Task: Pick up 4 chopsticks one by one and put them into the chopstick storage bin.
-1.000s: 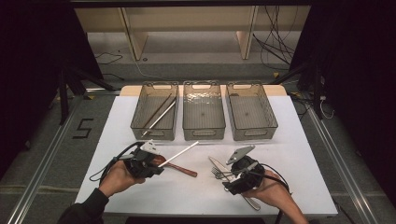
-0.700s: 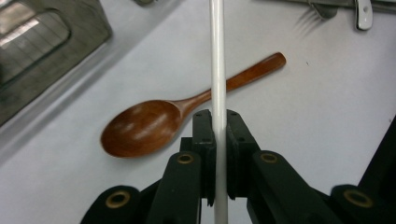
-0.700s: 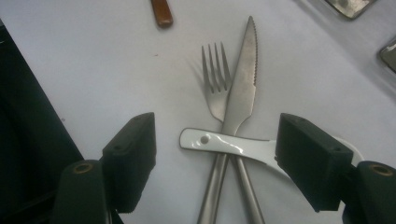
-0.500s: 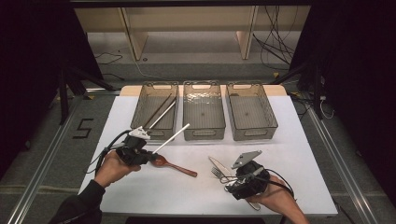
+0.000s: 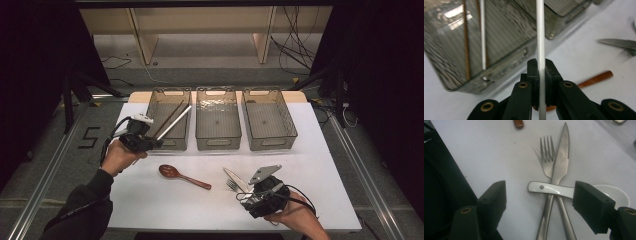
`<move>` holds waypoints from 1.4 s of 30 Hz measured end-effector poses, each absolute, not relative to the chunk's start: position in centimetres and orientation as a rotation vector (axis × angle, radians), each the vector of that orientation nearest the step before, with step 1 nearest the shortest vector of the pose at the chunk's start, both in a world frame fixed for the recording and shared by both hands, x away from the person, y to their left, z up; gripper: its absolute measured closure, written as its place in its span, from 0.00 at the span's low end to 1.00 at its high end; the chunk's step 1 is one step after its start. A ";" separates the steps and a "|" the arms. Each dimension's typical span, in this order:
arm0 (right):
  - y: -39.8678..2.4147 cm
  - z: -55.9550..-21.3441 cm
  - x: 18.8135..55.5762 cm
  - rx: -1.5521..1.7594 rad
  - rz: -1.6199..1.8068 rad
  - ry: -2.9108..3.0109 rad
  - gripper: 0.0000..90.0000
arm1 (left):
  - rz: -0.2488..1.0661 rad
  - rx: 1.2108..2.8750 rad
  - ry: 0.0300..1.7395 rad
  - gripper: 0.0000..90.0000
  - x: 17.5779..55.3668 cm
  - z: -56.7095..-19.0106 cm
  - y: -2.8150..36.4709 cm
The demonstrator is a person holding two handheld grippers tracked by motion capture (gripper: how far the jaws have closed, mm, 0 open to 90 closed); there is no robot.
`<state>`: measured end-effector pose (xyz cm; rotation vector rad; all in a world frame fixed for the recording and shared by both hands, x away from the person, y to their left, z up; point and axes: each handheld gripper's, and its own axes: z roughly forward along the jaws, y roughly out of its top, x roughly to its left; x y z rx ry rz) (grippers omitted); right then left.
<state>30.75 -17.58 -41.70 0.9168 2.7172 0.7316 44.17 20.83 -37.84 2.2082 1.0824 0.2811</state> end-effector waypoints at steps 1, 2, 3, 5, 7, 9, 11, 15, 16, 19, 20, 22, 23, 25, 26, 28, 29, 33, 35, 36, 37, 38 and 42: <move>-17.6 -41.7 30.7 0.921 0.733 2.717 0.31 | 0.287 2.202 1.096 0.94 44.7 -37.7 20.9; -17.6 -41.7 30.7 0.913 0.732 2.723 0.31 | 0.295 2.201 1.105 0.94 45.1 -37.6 21.0; -17.6 -41.7 30.7 0.913 0.732 2.722 0.31 | 0.298 2.196 1.116 0.94 45.6 -37.5 21.1; -17.6 -41.8 30.6 0.915 0.733 2.723 0.31 | 0.308 2.190 1.140 0.94 46.5 -37.4 21.2; -17.6 -41.8 30.7 0.913 0.734 2.725 0.31 | 0.312 2.180 1.167 0.94 47.5 -37.4 21.4; -17.6 -41.8 30.6 0.912 0.733 2.727 0.31 | 0.317 2.177 1.194 0.94 48.4 -37.5 21.5; -17.6 -41.8 30.6 0.909 0.735 2.727 0.31 | 0.320 2.171 1.216 0.94 49.2 -37.7 21.6; -17.6 -41.9 30.6 0.909 0.734 2.729 0.31 | 0.321 2.161 1.256 0.94 50.6 -38.1 21.7; -17.6 -41.9 30.6 0.908 0.734 2.729 0.31 | 0.324 2.158 1.261 0.94 50.9 -38.1 21.7; -17.6 -41.9 30.6 0.905 0.732 2.735 0.31 | 0.326 2.166 1.271 0.94 51.8 -38.4 21.6; -17.6 -41.9 30.6 0.901 0.733 2.737 0.31 | 0.327 2.169 1.276 0.94 52.1 -38.5 21.6; -17.6 -42.0 30.6 0.898 0.730 2.740 0.31 | 0.323 2.169 1.294 0.94 52.7 -38.8 21.5; -17.6 -42.0 30.6 0.900 0.730 2.740 0.31 | 0.325 2.173 1.297 0.94 53.0 -39.0 21.5; -17.6 -42.0 30.7 0.900 0.731 2.740 0.31 | 0.320 2.174 1.309 0.93 53.6 -39.3 21.3; -17.6 -42.0 30.7 0.900 0.731 2.739 0.31 | 0.318 2.176 1.314 0.93 53.9 -39.4 21.2; -17.6 -42.0 30.7 0.900 0.733 2.738 0.31 | 0.316 2.185 1.318 0.93 54.3 -39.7 21.0; -17.6 -42.0 30.7 0.897 0.731 2.739 0.31 | 0.322 2.191 1.317 0.93 54.5 -39.8 21.0; -17.7 -42.0 30.7 0.897 0.732 2.741 0.31 | 0.329 2.201 1.318 0.93 55.1 -40.0 20.6; -17.7 -42.0 30.7 0.900 0.731 2.743 0.31 | 0.330 2.212 1.321 0.93 55.4 -40.2 20.4; -17.7 -42.0 30.7 0.899 0.729 2.746 0.31 | 0.329 2.215 1.326 0.93 55.6 -40.3 20.3; -17.6 -42.0 30.7 0.898 0.728 2.745 0.31 | 0.329 2.224 1.328 0.93 55.7 -40.4 20.1; -17.6 -42.0 30.7 0.896 0.726 2.743 0.31 | 0.332 2.230 1.330 0.93 55.9 -40.5 20.0; -17.6 -42.0 30.7 0.893 0.733 2.742 0.31 | 0.332 2.242 1.334 0.93 56.3 -40.8 19.8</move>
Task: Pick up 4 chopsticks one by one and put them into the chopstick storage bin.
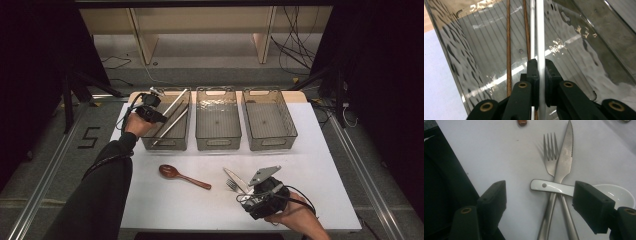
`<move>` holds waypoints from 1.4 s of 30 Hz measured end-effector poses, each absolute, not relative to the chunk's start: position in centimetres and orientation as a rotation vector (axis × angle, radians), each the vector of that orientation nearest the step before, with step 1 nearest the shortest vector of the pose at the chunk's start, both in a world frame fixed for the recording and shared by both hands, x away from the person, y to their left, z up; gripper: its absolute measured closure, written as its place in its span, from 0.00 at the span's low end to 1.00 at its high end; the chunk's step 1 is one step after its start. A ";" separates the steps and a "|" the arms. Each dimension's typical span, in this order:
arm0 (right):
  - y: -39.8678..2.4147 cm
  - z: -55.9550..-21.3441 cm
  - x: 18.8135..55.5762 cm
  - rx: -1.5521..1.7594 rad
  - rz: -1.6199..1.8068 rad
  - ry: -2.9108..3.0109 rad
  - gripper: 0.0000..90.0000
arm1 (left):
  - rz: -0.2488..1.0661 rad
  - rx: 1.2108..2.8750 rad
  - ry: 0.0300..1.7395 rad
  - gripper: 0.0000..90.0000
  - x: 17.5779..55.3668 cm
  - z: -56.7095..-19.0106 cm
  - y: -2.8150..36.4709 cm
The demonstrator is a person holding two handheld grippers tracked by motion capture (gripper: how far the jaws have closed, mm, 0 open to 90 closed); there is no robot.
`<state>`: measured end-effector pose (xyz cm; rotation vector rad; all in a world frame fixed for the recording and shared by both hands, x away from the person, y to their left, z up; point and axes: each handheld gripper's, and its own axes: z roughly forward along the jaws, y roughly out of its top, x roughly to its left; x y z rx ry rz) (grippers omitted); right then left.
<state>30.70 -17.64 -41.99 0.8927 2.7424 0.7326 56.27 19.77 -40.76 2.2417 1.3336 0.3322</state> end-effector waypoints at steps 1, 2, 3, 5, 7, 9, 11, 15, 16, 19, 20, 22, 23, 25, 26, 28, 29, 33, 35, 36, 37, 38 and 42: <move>-17.6 -42.0 30.7 0.896 0.731 2.743 0.31 | 0.341 2.242 1.336 0.93 56.3 -40.8 19.7; -17.6 -42.0 30.7 0.898 0.728 2.745 0.31 | 0.345 2.244 1.335 0.93 56.4 -40.8 19.6; -17.6 -42.0 30.7 0.897 0.727 2.745 0.31 | 0.348 2.242 1.338 0.93 56.5 -40.9 19.6; -17.6 -42.0 30.7 0.896 0.727 2.746 0.31 | 0.355 2.241 1.339 0.92 56.7 -41.0 19.5; -17.6 -42.0 30.7 0.896 0.727 2.745 0.31 | 0.365 2.224 1.352 0.85 56.9 -41.2 19.4; -17.6 -42.0 30.7 0.897 0.727 2.745 0.31 | 0.364 2.216 1.351 0.82 56.9 -41.2 19.2; -17.6 -42.0 30.7 0.897 0.729 2.748 0.31 | 0.362 2.209 1.343 0.77 56.8 -41.1 19.1; -17.7 -42.0 30.7 0.898 0.732 2.742 0.31 | 0.338 2.205 1.329 0.64 56.3 -40.7 19.1; -17.7 -42.0 30.7 0.900 0.734 2.739 0.31 | 0.324 2.186 1.327 0.60 56.0 -40.6 19.2; -17.7 -42.0 30.7 0.900 0.730 2.739 0.31 | 0.286 2.146 1.310 0.52 55.0 -40.2 19.4; -17.7 -42.0 30.7 0.904 0.725 2.739 0.31 | 0.284 2.140 1.300 0.50 54.6 -40.1 19.4; -17.7 -42.0 30.8 0.904 0.722 2.738 0.31 | 0.277 2.120 1.287 0.44 53.8 -39.8 19.5; -17.7 -42.0 30.8 0.907 0.720 2.737 0.31 | 0.261 2.111 1.277 0.42 53.3 -39.6 19.7; -17.7 -42.0 30.7 0.918 0.720 2.735 0.31 | 0.253 2.095 1.263 0.39 52.5 -39.3 19.9; -17.7 -42.0 30.7 0.915 0.719 2.736 0.31 | 0.262 2.093 1.262 0.37 52.2 -39.0 20.1; -17.7 -42.0 30.8 0.917 0.716 2.735 0.31 | 0.307 2.049 1.250 0.34 51.4 -38.3 20.4; -17.7 -42.0 30.8 0.911 0.718 2.735 0.31 | 0.310 2.025 1.239 0.33 51.0 -37.8 20.7; -17.6 -42.0 30.8 0.915 0.717 2.735 0.31 | 0.304 1.989 1.210 0.29 49.4 -36.6 21.2; -17.7 -42.0 30.8 0.917 0.718 2.733 0.31 | 0.301 1.993 1.197 0.28 48.6 -36.3 21.4; -17.7 -42.0 30.7 0.921 0.716 2.733 0.31 | 0.298 1.993 1.193 0.27 48.1 -36.3 21.4; -17.7 -42.0 30.7 0.921 0.715 2.734 0.31 | 0.298 1.996 1.193 0.27 47.7 -36.3 21.5; -17.7 -42.0 30.8 0.916 0.718 2.731 0.31 | 0.297 2.002 1.189 0.26 47.2 -36.3 21.6; -17.7 -42.0 30.8 0.918 0.715 2.731 0.31 | 0.277 2.021 1.169 0.26 45.5 -36.7 21.7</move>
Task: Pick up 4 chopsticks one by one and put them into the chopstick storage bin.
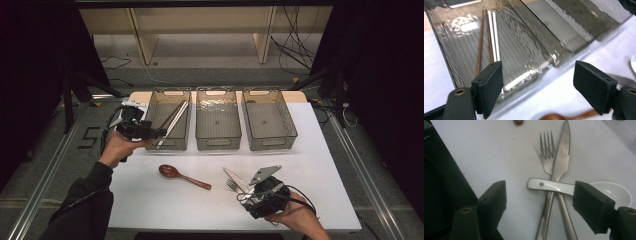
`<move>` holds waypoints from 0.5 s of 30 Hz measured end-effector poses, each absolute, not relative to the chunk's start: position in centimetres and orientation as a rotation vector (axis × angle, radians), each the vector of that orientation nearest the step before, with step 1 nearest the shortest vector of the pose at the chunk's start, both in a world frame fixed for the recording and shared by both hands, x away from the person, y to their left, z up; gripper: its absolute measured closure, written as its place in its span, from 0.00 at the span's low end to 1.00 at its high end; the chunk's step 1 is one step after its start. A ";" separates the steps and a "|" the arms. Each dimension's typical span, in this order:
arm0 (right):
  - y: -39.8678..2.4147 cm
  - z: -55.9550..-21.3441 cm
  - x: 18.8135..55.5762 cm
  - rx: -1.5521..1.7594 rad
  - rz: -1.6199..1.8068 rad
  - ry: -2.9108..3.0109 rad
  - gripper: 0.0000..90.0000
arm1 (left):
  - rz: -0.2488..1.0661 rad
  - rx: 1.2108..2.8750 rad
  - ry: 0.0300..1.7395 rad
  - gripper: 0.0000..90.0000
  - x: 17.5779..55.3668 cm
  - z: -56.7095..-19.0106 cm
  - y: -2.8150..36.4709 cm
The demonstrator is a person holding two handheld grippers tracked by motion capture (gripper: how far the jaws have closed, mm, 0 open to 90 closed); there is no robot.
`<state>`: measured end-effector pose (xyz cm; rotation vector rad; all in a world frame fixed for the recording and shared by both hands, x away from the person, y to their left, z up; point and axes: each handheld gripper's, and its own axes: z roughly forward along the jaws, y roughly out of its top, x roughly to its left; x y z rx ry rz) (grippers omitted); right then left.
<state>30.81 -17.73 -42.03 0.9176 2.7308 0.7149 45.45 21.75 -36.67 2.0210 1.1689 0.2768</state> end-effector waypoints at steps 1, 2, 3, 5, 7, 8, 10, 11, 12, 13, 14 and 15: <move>-17.7 -42.0 30.8 0.919 0.714 2.731 0.31 | 0.276 2.037 1.161 0.26 45.1 -36.7 21.8; -17.7 -42.0 30.8 0.921 0.712 2.731 0.31 | 0.279 2.037 1.158 0.25 44.7 -36.7 21.7; -17.6 -42.0 30.8 0.924 0.710 2.730 0.31 | 0.276 2.041 1.149 0.25 44.3 -36.8 21.7; -17.6 -42.0 30.8 0.920 0.713 2.729 0.31 | 0.274 2.051 1.134 0.25 43.5 -36.9 21.6; -17.6 -42.0 30.8 0.923 0.709 2.730 0.31 | 0.266 2.065 1.120 0.25 42.8 -37.1 21.4; -17.6 -42.1 30.8 0.924 0.707 2.727 0.31 | 0.263 2.068 1.115 0.24 42.4 -37.3 21.2; -17.6 -42.1 30.9 0.923 0.699 2.730 0.31 | 0.254 2.079 1.097 0.24 41.7 -37.6 20.9; -17.6 -42.1 30.9 0.925 0.698 2.729 0.31 | 0.249 2.085 1.090 0.23 41.4 -37.7 20.7; -17.6 -42.1 30.9 0.928 0.697 2.726 0.31 | 0.250 2.092 1.084 0.23 41.2 -37.8 20.5; -17.7 -42.1 30.9 0.929 0.696 2.725 0.31 | 0.251 2.094 1.079 0.23 40.9 -37.9 20.4; -17.7 -42.2 30.9 0.928 0.696 2.725 0.31 | 0.249 2.102 1.069 0.23 40.7 -38.1 20.3; -17.7 -42.2 30.9 0.929 0.694 2.727 0.31 | 0.248 2.098 1.067 0.23 40.4 -38.3 20.1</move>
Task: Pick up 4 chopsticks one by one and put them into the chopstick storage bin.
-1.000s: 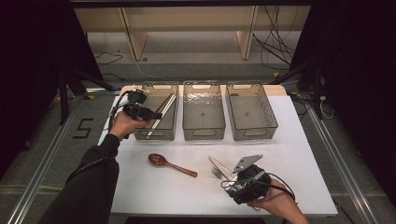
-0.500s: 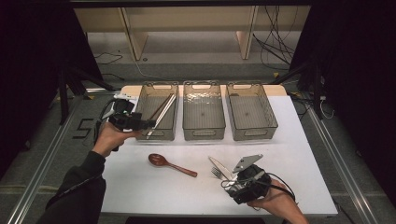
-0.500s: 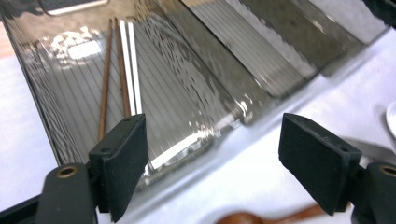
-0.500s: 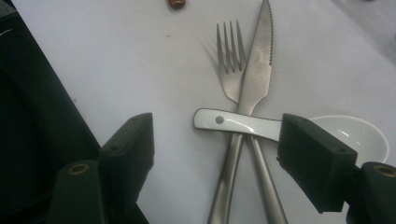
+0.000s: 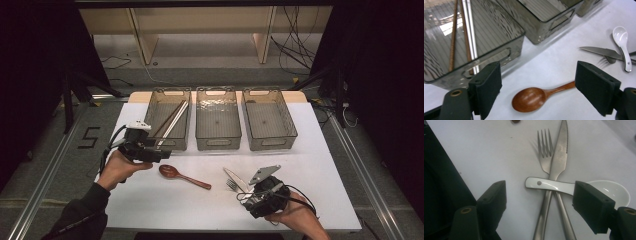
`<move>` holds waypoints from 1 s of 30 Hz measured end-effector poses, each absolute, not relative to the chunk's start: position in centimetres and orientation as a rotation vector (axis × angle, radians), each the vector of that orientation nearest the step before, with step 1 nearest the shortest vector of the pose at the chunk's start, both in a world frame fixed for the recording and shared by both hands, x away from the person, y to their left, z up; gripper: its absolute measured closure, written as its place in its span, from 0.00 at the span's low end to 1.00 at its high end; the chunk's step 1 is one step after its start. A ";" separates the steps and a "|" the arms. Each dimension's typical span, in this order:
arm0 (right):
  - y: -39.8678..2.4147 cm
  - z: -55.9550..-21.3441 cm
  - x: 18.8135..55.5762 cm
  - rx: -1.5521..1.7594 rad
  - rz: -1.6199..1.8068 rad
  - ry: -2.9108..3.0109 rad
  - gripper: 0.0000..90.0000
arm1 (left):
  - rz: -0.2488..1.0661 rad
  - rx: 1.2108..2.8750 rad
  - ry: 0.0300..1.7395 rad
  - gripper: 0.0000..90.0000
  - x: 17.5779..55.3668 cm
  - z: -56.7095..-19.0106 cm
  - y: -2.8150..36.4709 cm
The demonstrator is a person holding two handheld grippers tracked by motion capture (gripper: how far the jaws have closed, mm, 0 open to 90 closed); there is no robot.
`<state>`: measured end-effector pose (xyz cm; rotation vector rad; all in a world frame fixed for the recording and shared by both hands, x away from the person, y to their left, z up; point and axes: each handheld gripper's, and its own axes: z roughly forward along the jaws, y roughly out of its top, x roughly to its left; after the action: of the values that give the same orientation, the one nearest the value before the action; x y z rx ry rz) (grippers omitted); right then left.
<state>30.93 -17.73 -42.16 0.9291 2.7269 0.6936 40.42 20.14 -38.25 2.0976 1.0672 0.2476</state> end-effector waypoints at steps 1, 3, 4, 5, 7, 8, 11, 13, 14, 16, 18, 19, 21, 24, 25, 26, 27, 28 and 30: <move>-17.8 -42.2 30.9 0.935 0.690 2.725 0.31 | 0.243 2.104 1.063 0.23 40.2 -38.4 20.1; -17.8 -42.2 31.0 0.938 0.689 2.724 0.31 | 0.236 2.108 1.061 0.23 39.9 -38.8 20.0; -17.9 -42.2 31.0 0.939 0.688 2.723 0.31 | 0.233 2.108 1.057 0.23 39.7 -38.9 20.0; -17.9 -42.3 31.1 0.942 0.682 2.723 0.31 | 0.230 2.106 1.059 0.22 39.5 -39.0 20.0; -18.0 -42.3 31.2 0.945 0.676 2.717 0.31 | 0.226 2.101 1.051 0.22 39.0 -39.2 20.0; -18.1 -42.4 31.2 0.950 0.671 2.715 0.31 | 0.224 2.100 1.046 0.22 38.7 -39.3 20.0; -18.4 -42.5 31.5 0.966 0.659 2.708 0.31 | 0.211 2.098 1.035 0.22 38.1 -39.6 20.1; -18.6 -42.7 31.7 0.979 0.634 2.701 0.31 | 0.205 2.102 1.028 0.22 37.7 -39.8 20.0; -18.7 -42.8 31.7 0.994 0.625 2.698 0.32 | 0.203 2.108 1.020 0.22 37.5 -39.9 20.0; -19.0 -42.9 31.9 1.001 0.614 2.693 0.32 | 0.201 2.110 1.015 0.22 37.1 -40.0 19.9; -19.2 -42.9 32.0 1.008 0.605 2.689 0.33 | 0.210 2.115 1.005 0.21 36.8 -40.1 19.9; -19.2 -42.9 32.1 1.013 0.601 2.687 0.33 | 0.215 2.114 1.005 0.21 36.7 -40.1 19.9; -19.3 -43.0 32.1 1.019 0.595 2.690 0.33 | 0.220 2.118 1.002 0.21 36.4 -40.2 19.9; -19.3 -43.2 32.3 1.015 0.574 2.688 0.33 | 0.219 2.115 0.999 0.21 36.1 -40.2 20.1; -19.3 -43.3 32.3 1.016 0.573 2.691 0.33 | 0.221 2.112 0.999 0.21 36.0 -40.2 20.1; -19.3 -43.3 32.3 1.015 0.574 2.692 0.33 | 0.219 2.108 0.998 0.21 35.9 -40.2 20.2; -19.3 -43.3 32.3 1.011 0.574 2.692 0.33 | 0.220 2.108 0.997 0.21 35.8 -40.2 20.3; -19.3 -43.3 32.4 1.003 0.572 2.694 0.33 | 0.220 2.104 0.997 0.21 35.7 -40.2 20.3; -19.2 -43.4 32.4 0.993 0.569 2.697 0.33 | 0.223 2.104 0.994 0.21 35.5 -40.1 20.4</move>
<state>32.38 -19.21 -43.39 0.9931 2.6969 0.5690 35.48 20.36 -40.14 2.1035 0.9941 0.2228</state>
